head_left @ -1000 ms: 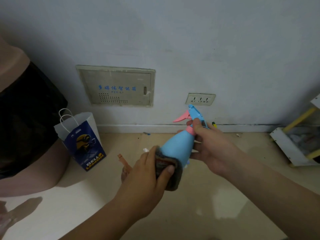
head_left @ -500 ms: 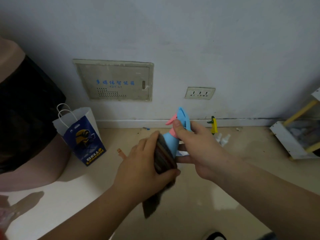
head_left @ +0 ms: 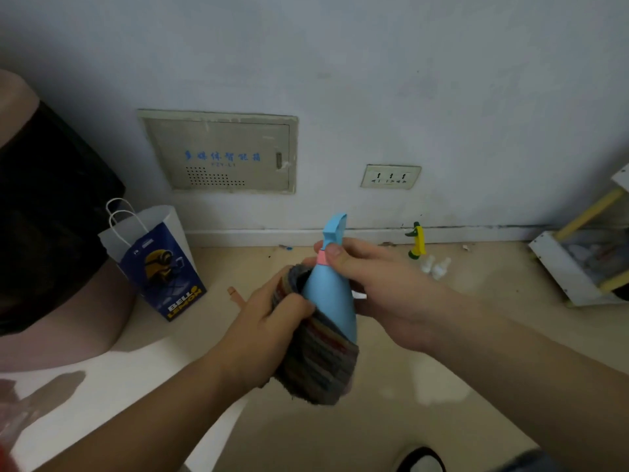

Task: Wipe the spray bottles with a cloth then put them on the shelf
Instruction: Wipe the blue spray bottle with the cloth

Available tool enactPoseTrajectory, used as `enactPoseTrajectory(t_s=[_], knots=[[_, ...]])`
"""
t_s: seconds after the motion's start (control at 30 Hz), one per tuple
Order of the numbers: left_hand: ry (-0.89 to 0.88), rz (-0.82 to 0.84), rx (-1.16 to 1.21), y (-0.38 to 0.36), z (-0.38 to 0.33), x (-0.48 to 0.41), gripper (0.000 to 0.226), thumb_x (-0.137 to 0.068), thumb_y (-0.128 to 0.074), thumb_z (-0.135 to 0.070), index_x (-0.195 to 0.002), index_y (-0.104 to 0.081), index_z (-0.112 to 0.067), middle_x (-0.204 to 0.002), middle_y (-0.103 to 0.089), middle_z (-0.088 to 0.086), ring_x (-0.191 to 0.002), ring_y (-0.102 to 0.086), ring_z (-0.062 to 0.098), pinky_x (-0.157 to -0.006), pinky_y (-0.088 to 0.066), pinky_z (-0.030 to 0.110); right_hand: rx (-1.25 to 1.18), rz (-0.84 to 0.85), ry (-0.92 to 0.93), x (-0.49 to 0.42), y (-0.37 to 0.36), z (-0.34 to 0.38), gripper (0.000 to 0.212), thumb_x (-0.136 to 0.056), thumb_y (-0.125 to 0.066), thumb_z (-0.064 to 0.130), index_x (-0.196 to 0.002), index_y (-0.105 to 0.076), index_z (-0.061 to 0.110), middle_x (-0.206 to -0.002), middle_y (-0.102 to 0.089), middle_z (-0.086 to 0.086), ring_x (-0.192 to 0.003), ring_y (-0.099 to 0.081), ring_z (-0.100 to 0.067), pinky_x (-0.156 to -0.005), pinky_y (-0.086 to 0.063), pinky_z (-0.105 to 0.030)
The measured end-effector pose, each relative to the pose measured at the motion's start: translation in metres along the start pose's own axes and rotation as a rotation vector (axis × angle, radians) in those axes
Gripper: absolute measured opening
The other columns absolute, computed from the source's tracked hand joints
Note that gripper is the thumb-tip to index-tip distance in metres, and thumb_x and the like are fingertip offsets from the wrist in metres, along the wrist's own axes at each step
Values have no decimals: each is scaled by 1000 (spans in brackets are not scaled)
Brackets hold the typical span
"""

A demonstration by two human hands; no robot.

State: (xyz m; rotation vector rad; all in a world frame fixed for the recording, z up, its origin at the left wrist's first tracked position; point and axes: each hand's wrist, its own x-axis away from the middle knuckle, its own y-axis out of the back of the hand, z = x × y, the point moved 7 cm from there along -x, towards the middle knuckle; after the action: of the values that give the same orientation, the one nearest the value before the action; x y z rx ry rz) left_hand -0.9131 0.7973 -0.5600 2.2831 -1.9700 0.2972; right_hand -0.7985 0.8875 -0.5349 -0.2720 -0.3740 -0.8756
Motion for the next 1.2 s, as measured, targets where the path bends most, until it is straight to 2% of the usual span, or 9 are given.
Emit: enactPoseTrajectory(t_s=[0.13, 0.2, 0.4, 0.57, 0.67, 0.77, 0.83, 1.0, 1.2], knots=[[195, -132, 99, 14, 10, 1, 39, -67, -57, -32, -105, -59, -22, -92, -63, 9, -84, -62, 27, -63, -49, 29, -30, -74, 19, -5, 14, 8, 17, -98, -71, 31, -109, -77, 20, -114, -79, 0, -100, -72, -19, -76, -57, -32], [269, -169, 150, 20, 21, 4, 47, -67, -63, -38, -108, -58, -15, -98, -62, 14, -84, -62, 32, -68, -47, 31, -57, -104, 17, -5, 22, 10, 16, -92, -77, 30, -106, -78, 21, -108, -80, 2, -93, -71, -19, -66, -56, -28], [330, -228, 275, 20, 29, 2, 19, -90, -56, -17, -105, -65, -10, -109, -64, 25, -93, -64, 37, -88, -52, 45, -72, -179, 46, -5, 33, 9, 25, -84, -85, 29, -107, -82, 19, -106, -81, -1, -88, -71, -21, -80, -62, -36], [341, -225, 213, 5, 20, -3, 24, -87, -57, -19, -107, -68, -13, -101, -69, 21, -90, -66, 37, -84, -53, 46, -79, -182, 19, -5, 30, 7, 18, -88, -82, 30, -102, -82, 18, -100, -82, -1, -80, -73, -17, -62, -60, -28], [190, -202, 107, -7, 5, -8, 36, -71, -66, -38, -106, -70, -36, -105, -75, 1, -109, -65, 33, -102, -50, 55, -65, -175, 18, -5, 23, 4, 20, -91, -79, 32, -103, -82, 16, -101, -82, -1, -78, -73, -16, -58, -58, -25], [-136, -198, -215, -22, -26, -7, 43, -85, -68, -21, -118, -58, -45, -104, -68, -15, -110, -62, 10, -93, -54, 32, -60, -177, 40, -4, 10, -1, 17, -92, -78, 32, -102, -83, 19, -92, -82, 3, -71, -73, -12, -51, -54, -20], [-299, -241, -515, -29, -34, -6, 60, -82, -72, -28, -134, -45, -41, -117, -58, -18, -116, -55, 6, -96, -51, 33, -55, -206, 54, -4, 7, -2, 15, -90, -80, 33, -98, -84, 21, -88, -81, 4, -73, -75, -12, -51, -53, -19], [-156, -123, -679, -20, 17, 0, 96, -80, -61, -75, -155, -14, -40, -136, -50, -17, -125, -53, 5, -100, -54, 39, -70, -262, 56, -6, 23, 5, 19, -90, -81, 32, -98, -83, 15, -93, -82, 1, -87, -78, -26, -61, -65, -36], [-176, -183, -686, -22, 6, 3, 90, -87, -50, -72, -158, -10, -33, -144, -45, -10, -131, -48, 9, -108, -49, 41, -69, -269, 100, -7, 14, 3, 16, -91, -80, 35, -89, -83, 19, -85, -81, 5, -82, -77, -20, -54, -59, -27]])
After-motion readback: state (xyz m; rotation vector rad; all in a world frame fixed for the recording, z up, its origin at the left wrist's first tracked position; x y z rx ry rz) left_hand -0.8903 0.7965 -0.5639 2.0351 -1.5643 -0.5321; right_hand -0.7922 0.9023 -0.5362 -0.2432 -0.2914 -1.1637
